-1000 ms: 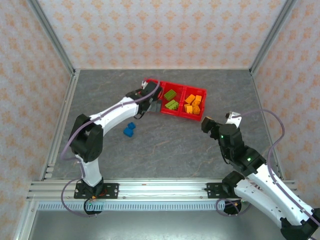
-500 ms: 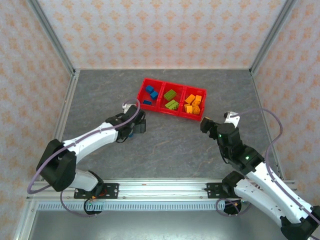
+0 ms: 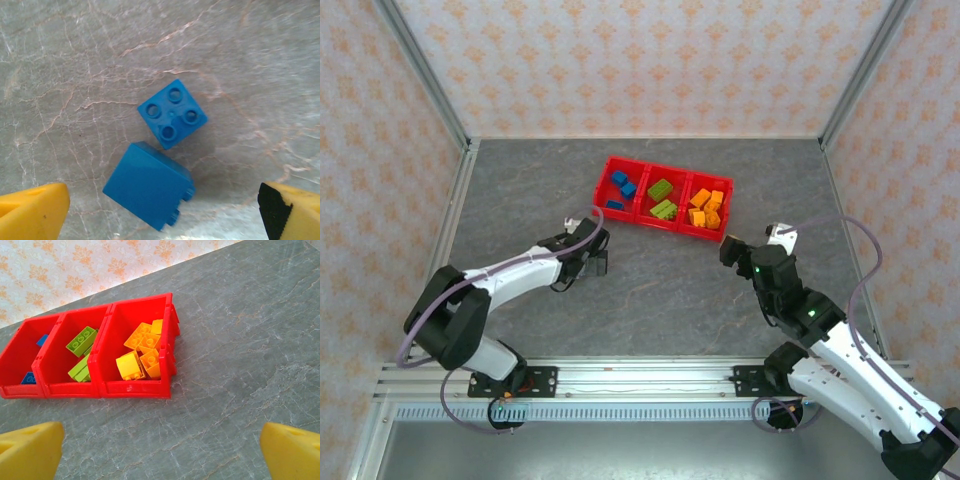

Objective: Sort the legos into containers by color
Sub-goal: Pick up the lego from the middle-left of the table.

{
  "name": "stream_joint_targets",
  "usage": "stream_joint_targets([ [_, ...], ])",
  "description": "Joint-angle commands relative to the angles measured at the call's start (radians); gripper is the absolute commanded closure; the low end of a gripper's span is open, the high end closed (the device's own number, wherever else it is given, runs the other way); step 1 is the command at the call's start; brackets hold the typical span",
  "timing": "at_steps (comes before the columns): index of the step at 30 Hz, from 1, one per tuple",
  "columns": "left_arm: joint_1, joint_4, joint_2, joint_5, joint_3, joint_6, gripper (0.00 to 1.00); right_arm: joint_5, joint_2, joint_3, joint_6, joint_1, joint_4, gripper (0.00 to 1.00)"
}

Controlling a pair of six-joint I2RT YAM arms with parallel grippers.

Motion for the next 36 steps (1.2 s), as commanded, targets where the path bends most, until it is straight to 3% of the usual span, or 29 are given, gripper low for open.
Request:
stream_joint_targets([
  [1,0.036,0.038,0.022,0.017,-0.021,0.027,0.01,0.036,-0.002,0.015,0.014,0.006,-0.021,0.00],
  [8,0.074,0.103,0.065,0.035,-0.051,0.037,0.04,0.036,-0.003,0.012,0.009,0.006,-0.015,0.00],
  [13,0.074,0.128,0.081,0.046,-0.066,0.040,0.20,0.034,-0.002,0.012,0.007,0.006,-0.016,0.00],
  [17,0.076,0.145,0.081,0.040,-0.072,0.048,0.24,0.036,-0.002,0.013,0.010,0.006,-0.018,0.00],
  [29,0.075,0.174,0.078,0.081,-0.077,0.048,0.53,0.034,-0.004,0.014,0.007,0.006,-0.015,0.00],
  [36,0.075,0.158,0.008,0.094,-0.095,0.003,0.62,0.033,-0.005,0.013,0.007,0.007,-0.015,0.00],
])
